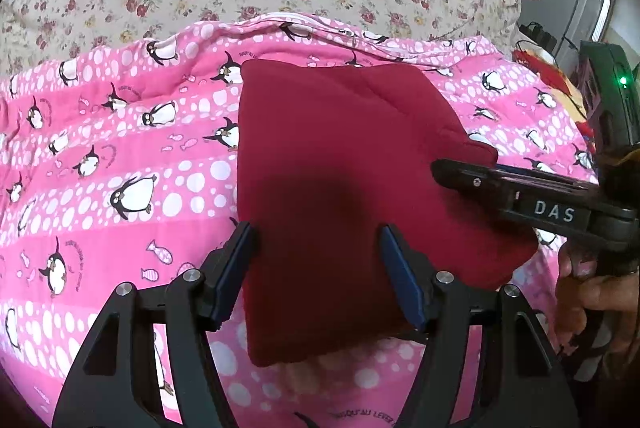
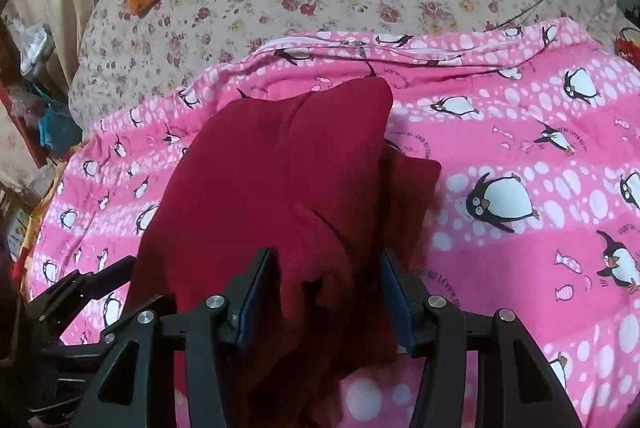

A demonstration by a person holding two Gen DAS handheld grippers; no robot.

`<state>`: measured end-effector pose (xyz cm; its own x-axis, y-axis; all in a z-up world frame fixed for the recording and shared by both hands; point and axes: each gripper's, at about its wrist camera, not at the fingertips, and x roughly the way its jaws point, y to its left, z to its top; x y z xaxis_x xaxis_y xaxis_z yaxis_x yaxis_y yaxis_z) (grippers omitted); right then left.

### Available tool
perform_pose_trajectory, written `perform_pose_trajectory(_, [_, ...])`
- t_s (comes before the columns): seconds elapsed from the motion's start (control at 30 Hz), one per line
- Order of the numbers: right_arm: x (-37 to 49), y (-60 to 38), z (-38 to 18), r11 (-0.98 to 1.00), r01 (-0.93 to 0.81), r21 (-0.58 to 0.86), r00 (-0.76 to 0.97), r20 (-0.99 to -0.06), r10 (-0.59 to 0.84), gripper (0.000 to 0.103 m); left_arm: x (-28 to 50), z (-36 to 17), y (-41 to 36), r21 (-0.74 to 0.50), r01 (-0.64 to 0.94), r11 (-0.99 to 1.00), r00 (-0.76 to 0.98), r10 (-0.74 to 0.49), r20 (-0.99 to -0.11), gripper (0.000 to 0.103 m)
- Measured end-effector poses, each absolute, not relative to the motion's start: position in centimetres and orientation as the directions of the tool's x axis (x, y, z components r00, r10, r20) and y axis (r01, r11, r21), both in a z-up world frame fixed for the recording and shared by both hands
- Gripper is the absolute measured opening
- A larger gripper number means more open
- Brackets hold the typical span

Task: Fold small clothes

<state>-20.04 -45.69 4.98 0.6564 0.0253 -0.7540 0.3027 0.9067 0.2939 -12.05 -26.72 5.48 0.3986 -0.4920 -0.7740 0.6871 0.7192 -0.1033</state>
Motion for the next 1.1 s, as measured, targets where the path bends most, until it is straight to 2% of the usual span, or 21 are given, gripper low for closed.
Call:
perform_pose_trajectory(0.03, [-20.1, -45.8, 5.1, 0.902, 0.306, 0.305, 0.658, -0.752, 0.030, 0.053, -11.9, 5.4, -26.6, -0.109, 0.683, 0.722, 0.395, -0.491, -0.777, 0.066])
perform_pose_trajectory(0.1, [-20.3, -46.0, 5.0, 0.893, 0.325, 0.312, 0.653, -0.757, 0.027, 0.064, -11.9, 5.4, -26.7, -0.108, 0.681, 0.724, 0.393, -0.486, -0.781, 0.066])
perform_pose_trajectory(0.33, [-21.3, -46.1, 5.5, 0.874, 0.354, 0.334, 0.672, -0.741, 0.011, 0.065, -11.9, 5.4, -26.3, -0.117, 0.678, 0.725, 0.387, -0.488, -0.783, 0.066])
perform_pose_trajectory(0.57, [-23.9, -44.2, 7.1, 0.897, 0.285, 0.338, 0.725, -0.688, 0.029, 0.065, -11.3, 5.4, -25.2, -0.167, 0.652, 0.740, 0.363, -0.497, -0.788, 0.066])
perform_pose_trajectory(0.73, [-24.2, -42.1, 6.0, 0.918, 0.227, 0.325, 0.702, -0.708, 0.077, 0.042, -11.5, 5.5, -25.0, -0.163, 0.646, 0.746, 0.365, -0.489, -0.793, 0.066])
perform_pose_trajectory(0.8, [-24.2, -41.1, 6.0, 0.943, 0.203, 0.264, 0.698, -0.715, 0.050, 0.025, -11.6, 5.8, -24.9, -0.157, 0.648, 0.746, 0.369, -0.487, -0.792, 0.066])
perform_pose_trajectory(0.93, [-24.8, -40.1, 6.0, 0.940, 0.140, 0.312, 0.682, -0.718, 0.137, 0.016, -11.5, 6.6, -24.4, -0.167, 0.644, 0.746, 0.383, -0.504, -0.774, 0.066])
perform_pose_trajectory(1.1, [-25.4, -39.7, 4.7, 0.945, 0.129, 0.300, 0.652, -0.744, 0.147, 0.015, -10.7, 6.6, -24.4, -0.229, 0.633, 0.740, 0.340, -0.532, -0.776, 0.066])
